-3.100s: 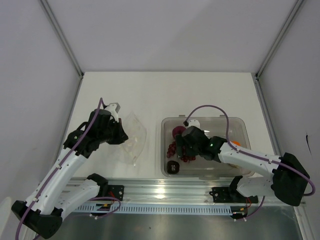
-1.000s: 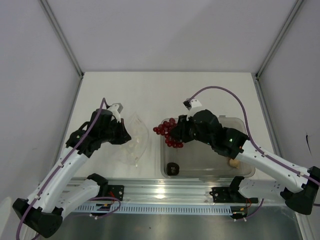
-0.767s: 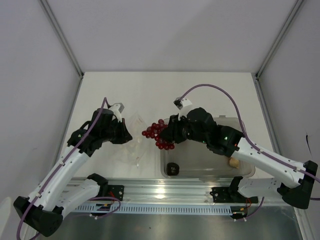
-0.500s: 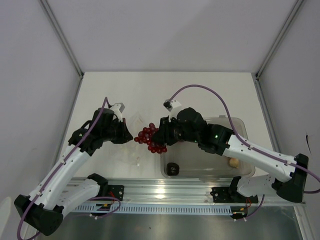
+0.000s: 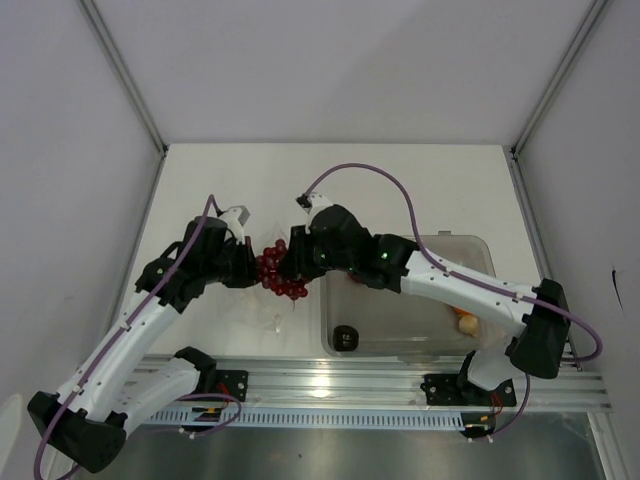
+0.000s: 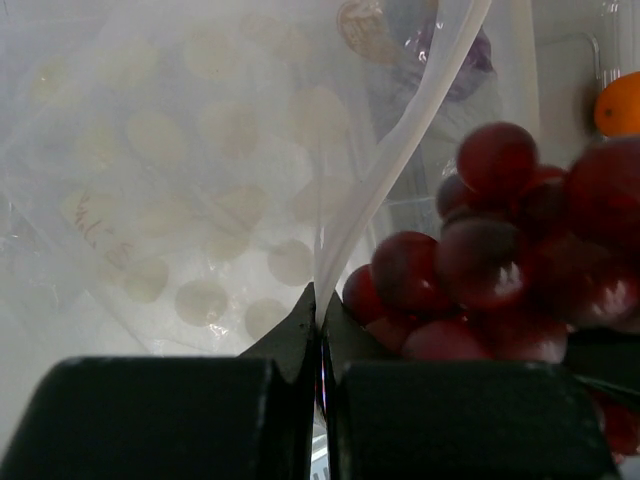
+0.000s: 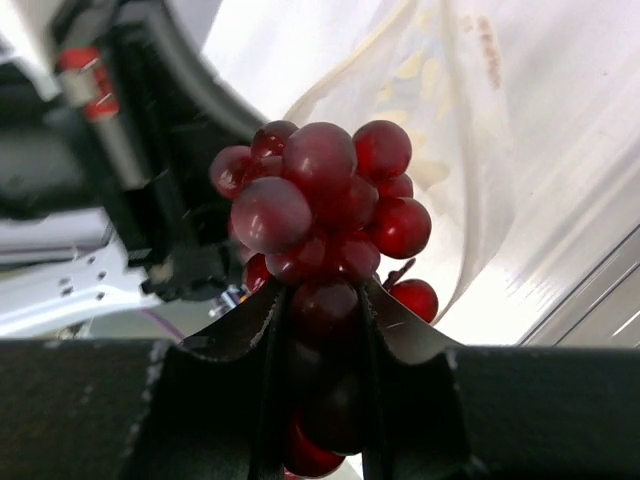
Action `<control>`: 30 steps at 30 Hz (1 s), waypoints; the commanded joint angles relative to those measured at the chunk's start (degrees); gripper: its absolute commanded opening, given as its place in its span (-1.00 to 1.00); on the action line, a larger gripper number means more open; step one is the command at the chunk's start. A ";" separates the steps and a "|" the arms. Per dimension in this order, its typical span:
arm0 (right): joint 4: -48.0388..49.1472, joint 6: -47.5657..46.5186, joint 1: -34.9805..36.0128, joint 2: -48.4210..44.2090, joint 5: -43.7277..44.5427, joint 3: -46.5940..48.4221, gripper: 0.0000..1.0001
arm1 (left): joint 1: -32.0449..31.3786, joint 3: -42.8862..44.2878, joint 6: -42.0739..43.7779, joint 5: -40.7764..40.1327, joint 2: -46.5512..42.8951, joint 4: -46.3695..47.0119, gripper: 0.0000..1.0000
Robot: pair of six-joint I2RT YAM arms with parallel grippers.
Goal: Place the food in the zip-top bag and seal the zipper
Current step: Place the fake fruit in the zipper food storage bag.
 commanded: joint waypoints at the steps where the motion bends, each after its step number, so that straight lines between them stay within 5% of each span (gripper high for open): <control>1: 0.73 3.15 0.23 2.48 4.26 4.55 -0.80 | -0.37 0.26 -1.07 1.98 -1.52 1.48 -0.99; 16: 3.98 10.27 -0.30 7.76 6.11 3.94 -0.72 | -0.37 0.88 -2.92 8.04 -4.77 2.71 -0.99; 30: -0.06 7.11 0.84 10.13 12.35 3.50 -0.54 | -0.37 2.81 -4.94 6.55 -9.17 3.32 -0.99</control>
